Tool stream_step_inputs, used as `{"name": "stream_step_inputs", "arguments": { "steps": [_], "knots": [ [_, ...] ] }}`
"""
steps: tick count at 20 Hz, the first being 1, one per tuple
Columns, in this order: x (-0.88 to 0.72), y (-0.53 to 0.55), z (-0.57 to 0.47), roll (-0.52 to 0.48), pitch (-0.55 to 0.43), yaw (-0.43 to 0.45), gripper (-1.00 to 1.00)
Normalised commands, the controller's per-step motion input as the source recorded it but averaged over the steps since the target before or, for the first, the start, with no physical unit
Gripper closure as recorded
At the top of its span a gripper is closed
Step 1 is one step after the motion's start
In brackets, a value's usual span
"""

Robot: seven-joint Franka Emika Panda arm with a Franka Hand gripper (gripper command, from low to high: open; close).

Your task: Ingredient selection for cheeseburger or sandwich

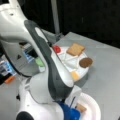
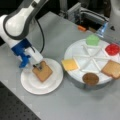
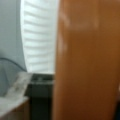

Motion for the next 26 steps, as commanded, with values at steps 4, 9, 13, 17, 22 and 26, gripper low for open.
{"name": "stream_step_inputs", "arguments": {
  "steps": [4,9,13,17,22,26],
  "knots": [
    [0.33,-0.13,-0.06,0.110,-0.088,0.085,1.00],
    [0.28,-0.08,-0.05,0.088,-0.074,0.068,-1.00],
    [0.23,-0.08,-0.03,0.104,-0.062,0.069,-1.00],
    [0.19,-0.09,-0.02,0.103,-0.049,0.071,-1.00],
    [0.15,-0.09,0.01,0.046,-0.029,0.070,-1.00],
    [0.05,-0.12,0.15,-0.187,0.009,0.052,-1.00]
  ]
}}
